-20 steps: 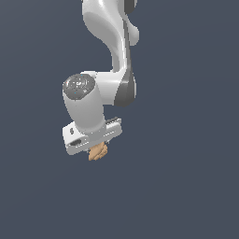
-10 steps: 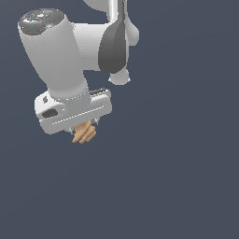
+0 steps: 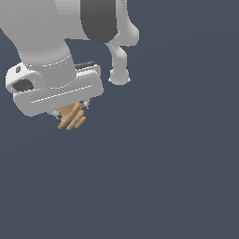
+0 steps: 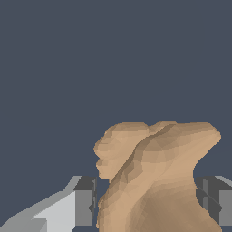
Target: Pick up the object and move it to a goal position.
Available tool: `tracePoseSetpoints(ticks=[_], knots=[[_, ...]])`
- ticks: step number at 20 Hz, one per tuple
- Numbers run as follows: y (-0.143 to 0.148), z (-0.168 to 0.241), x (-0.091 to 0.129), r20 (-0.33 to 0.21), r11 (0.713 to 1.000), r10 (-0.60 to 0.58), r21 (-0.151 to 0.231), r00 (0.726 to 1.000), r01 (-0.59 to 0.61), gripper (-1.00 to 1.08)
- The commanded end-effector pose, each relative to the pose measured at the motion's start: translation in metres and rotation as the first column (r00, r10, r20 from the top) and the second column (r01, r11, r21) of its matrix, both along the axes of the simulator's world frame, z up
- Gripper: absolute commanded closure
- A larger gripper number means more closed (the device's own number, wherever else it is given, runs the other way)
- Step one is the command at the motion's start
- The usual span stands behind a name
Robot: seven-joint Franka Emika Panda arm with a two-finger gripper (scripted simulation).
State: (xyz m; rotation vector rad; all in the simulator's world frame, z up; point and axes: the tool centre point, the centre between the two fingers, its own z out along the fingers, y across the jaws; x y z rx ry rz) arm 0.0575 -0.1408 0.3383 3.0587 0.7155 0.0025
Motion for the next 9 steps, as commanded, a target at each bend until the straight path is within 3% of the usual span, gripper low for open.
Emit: tracePoseSetpoints(ticks=[1, 9], knots=[[-0.0025, 0.0084, -0.0009, -0.001, 1.0, 0.001, 0.0, 1.0, -0.001, 1.08], [-0.0036, 0.0106, 0.0001, -0.001, 1.0, 0.001, 0.0, 1.0, -0.001, 1.08]])
